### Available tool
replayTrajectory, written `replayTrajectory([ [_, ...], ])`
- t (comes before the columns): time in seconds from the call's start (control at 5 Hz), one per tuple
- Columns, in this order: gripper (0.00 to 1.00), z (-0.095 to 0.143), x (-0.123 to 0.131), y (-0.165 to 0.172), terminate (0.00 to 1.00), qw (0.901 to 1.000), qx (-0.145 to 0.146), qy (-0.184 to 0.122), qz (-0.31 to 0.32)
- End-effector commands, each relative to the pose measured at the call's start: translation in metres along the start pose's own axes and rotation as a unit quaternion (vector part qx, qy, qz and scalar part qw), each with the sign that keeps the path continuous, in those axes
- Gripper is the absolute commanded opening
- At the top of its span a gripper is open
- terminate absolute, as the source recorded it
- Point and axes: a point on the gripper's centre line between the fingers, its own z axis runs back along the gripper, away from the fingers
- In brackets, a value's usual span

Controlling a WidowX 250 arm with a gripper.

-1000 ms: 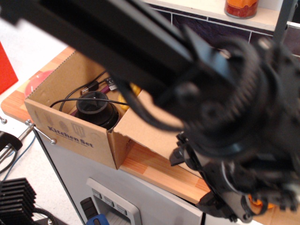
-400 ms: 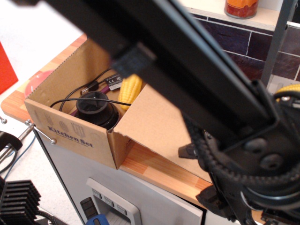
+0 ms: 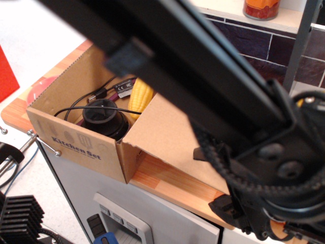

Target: Close brown1fbox flap

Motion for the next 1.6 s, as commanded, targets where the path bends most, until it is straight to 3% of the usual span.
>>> replayTrajectory([
  [0.0, 1.0, 0.017, 0.005, 0.025, 0.0, 0.9999, 0.009, 0.003, 0.014],
  [0.4, 1.0, 0.043, -0.002, 0.06, 0.0, 0.9991, 0.04, 0.014, 0.002],
  [0.8, 1.0, 0.064, -0.013, 0.107, 0.0, 0.9973, 0.048, 0.036, -0.043],
  [1.0, 1.0, 0.057, -0.029, 0.128, 0.0, 0.9958, 0.064, 0.014, -0.064],
  [1.4, 1.0, 0.024, -0.067, 0.165, 0.0, 0.9948, 0.059, -0.027, -0.079],
])
